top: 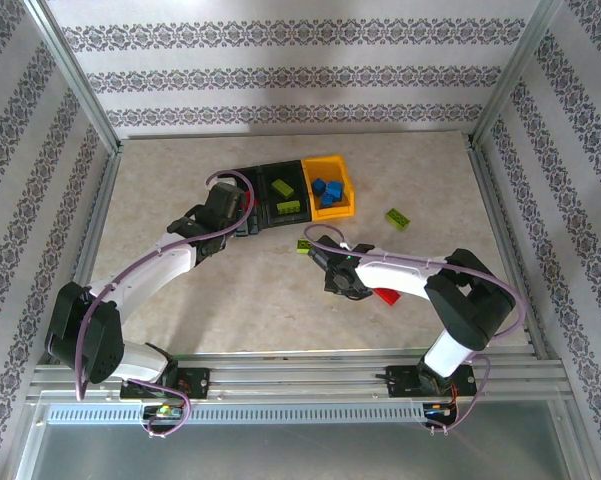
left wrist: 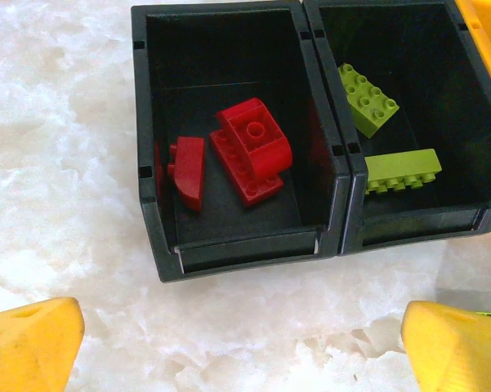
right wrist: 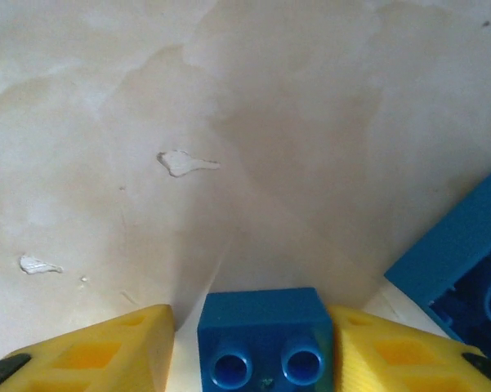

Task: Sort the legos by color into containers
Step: Pick up the lego from the center of the table, then place the lego in the container.

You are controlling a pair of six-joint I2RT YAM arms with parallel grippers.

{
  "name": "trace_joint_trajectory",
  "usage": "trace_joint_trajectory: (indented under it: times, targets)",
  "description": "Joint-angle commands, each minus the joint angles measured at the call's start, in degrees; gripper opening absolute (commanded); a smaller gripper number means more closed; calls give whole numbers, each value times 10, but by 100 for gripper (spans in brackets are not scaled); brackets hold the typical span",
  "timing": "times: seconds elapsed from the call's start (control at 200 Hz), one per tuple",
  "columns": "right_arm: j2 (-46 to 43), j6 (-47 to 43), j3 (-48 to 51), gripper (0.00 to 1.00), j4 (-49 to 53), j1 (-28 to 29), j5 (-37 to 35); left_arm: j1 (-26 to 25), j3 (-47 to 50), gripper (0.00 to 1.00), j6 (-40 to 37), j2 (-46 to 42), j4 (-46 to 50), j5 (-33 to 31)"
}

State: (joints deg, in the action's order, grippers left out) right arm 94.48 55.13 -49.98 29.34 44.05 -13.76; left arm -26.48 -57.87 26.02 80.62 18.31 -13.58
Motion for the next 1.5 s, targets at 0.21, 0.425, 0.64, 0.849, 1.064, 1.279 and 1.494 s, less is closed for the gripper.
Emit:
trace_joint_trajectory:
  times: [0.21, 0.425, 0.64, 0.849, 1.064, 1.279, 1.494]
  targets:
    - [32, -36, -23, 32, 4, -7, 16, 12, 10, 100, 11, -7, -21, 3]
    - [27, -81, -74, 27, 31, -13, -4, 14, 13, 100, 12, -11, -19, 1]
    - [16, -169, -174, 27, 45, -57, -23, 16, 21, 100, 14, -23, -19, 3]
    - [64, -245, -285, 28, 39, -112, -31, 17, 24, 100, 19, -25, -20, 16]
    - [150, -283, -394, 28, 36, -151, -20, 17, 27, 100, 23, -33, -21, 24]
    - [225, -300, -474, 28, 35, -168, -3, 16, 29, 100, 24, -37, -20, 28]
    - [273, -321, -537, 30, 30, -171, 2, 17, 28, 100, 25, -37, -20, 37]
